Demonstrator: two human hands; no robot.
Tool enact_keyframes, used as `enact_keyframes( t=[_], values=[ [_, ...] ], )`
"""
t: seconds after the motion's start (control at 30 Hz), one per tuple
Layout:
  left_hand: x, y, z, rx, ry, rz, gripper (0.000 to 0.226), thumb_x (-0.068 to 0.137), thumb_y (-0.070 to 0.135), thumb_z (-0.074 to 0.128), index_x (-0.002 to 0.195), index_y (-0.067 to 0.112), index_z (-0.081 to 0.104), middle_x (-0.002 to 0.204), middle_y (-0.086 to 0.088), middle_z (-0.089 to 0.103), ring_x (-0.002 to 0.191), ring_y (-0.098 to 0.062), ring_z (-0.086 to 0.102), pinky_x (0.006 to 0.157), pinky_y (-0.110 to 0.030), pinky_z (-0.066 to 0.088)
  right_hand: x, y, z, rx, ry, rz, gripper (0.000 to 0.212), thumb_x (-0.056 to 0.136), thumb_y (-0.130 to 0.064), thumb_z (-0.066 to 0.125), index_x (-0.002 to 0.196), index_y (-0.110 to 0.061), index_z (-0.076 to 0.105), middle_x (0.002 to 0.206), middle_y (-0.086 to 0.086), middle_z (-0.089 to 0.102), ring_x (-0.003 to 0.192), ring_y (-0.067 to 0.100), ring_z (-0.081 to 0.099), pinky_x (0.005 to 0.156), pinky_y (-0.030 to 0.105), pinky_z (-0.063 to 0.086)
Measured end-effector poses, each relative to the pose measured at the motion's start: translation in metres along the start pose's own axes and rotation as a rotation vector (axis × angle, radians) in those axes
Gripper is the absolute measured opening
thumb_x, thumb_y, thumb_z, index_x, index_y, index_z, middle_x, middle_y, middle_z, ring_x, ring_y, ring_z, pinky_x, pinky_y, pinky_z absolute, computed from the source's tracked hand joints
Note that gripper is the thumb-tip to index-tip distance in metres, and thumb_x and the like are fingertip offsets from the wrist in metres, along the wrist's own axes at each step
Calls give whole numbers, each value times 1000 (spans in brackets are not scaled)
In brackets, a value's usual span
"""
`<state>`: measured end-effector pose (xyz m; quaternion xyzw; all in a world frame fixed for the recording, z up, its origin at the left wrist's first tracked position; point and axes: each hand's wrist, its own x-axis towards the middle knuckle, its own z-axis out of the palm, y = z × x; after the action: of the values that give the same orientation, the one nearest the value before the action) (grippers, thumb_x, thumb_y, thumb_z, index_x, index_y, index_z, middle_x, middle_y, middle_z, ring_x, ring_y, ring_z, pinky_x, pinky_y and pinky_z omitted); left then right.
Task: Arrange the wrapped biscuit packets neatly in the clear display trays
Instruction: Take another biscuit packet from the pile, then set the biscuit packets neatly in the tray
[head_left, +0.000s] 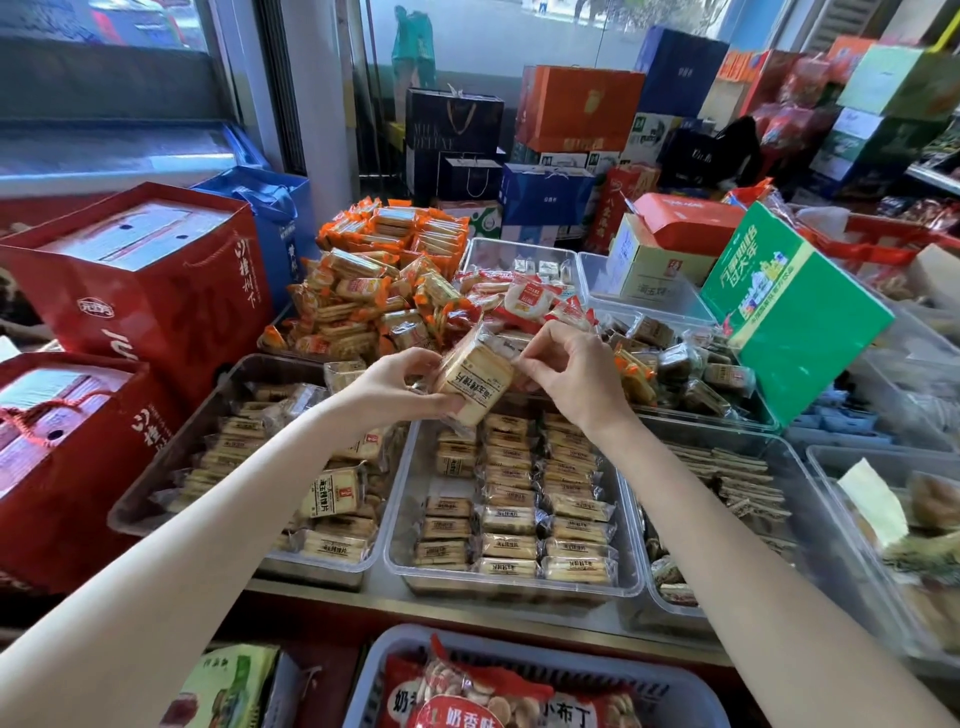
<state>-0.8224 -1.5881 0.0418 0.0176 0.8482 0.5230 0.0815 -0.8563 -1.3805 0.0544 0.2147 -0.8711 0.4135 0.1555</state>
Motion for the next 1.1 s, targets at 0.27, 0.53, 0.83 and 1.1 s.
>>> enact_keyframes(
  t=[0.27,0.53,0.83,1.1],
  values=[
    [8,9,-1,278,93,109,62,73,17,79,127,14,48,112,3,54,77,-9,55,64,-16,40,21,-12,-4,118,-270,97,21,82,-12,72,103,-11,70,97,-1,67,89,13,65,77,23,55],
    [10,12,-1,467,206,220,73,71,19,80,134,12,44,129,-6,52,106,-20,52,90,-32,44,14,-4,-2,214,-169,118,17,74,-9,78,90,-9,70,84,2,70,76,11,66,72,19,55],
    [11,8,4,381,261,213,76,70,24,81,135,13,43,130,-4,52,102,-17,53,92,-32,45,10,5,7,325,-69,175,16,85,-10,68,75,-20,60,96,1,68,93,21,67,80,33,56],
    [9,-6,3,360,261,210,75,70,20,82,134,12,45,128,-3,53,95,-12,50,86,-25,43,6,7,11,421,-160,236,14,86,-4,65,92,-14,58,122,-3,57,96,15,66,81,26,56]
  ],
)
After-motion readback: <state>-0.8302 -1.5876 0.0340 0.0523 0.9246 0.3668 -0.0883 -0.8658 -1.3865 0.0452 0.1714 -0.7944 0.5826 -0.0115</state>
